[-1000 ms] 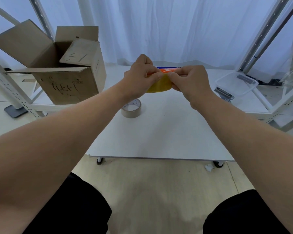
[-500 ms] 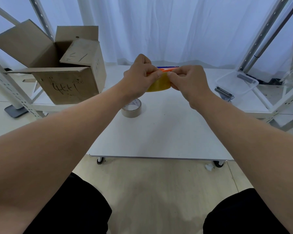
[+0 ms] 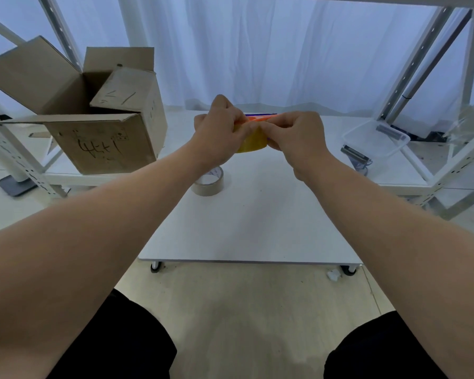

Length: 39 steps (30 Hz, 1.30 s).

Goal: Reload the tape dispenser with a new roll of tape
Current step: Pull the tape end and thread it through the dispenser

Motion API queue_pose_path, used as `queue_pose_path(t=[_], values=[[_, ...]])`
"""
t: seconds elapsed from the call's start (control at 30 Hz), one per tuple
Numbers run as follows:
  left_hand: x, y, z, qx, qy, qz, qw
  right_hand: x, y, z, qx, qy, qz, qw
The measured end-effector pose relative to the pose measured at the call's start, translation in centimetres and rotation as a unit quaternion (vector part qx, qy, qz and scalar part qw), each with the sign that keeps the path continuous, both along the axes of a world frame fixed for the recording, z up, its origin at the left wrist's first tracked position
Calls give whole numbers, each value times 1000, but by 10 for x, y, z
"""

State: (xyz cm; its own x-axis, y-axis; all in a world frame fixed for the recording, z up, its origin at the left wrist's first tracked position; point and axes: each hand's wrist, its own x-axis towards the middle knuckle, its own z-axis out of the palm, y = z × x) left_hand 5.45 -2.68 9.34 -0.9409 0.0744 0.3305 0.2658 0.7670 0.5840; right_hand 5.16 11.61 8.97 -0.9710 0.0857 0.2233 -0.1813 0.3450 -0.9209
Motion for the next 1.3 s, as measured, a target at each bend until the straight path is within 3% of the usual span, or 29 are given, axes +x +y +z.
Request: queue_pose_path(t=[0.2, 0.53, 0.7, 0.97, 1.1, 1.23, 1.3], values=[[10, 1, 4, -86, 78, 13, 993, 0, -8, 6, 14, -34, -33, 999], [27, 5, 9, -226, 126, -11, 966, 12, -3, 16, -96, -164, 11, 982], [27, 7, 10, -219, 157, -17, 963, 8, -4, 17, -178, -180, -5, 967], [22, 2, 8, -118, 113, -16, 986, 6, -4, 18, -89, -153, 22, 984], [17, 1, 8, -64, 86, -7, 994, 8, -4, 19, -103, -145, 27, 984], [15, 2, 7, 12, 42, 12, 999, 9, -1, 23, -200, -146, 15, 969], [14, 4, 6, 17, 31, 22, 999, 9, -1, 22, -176, -136, 15, 975]])
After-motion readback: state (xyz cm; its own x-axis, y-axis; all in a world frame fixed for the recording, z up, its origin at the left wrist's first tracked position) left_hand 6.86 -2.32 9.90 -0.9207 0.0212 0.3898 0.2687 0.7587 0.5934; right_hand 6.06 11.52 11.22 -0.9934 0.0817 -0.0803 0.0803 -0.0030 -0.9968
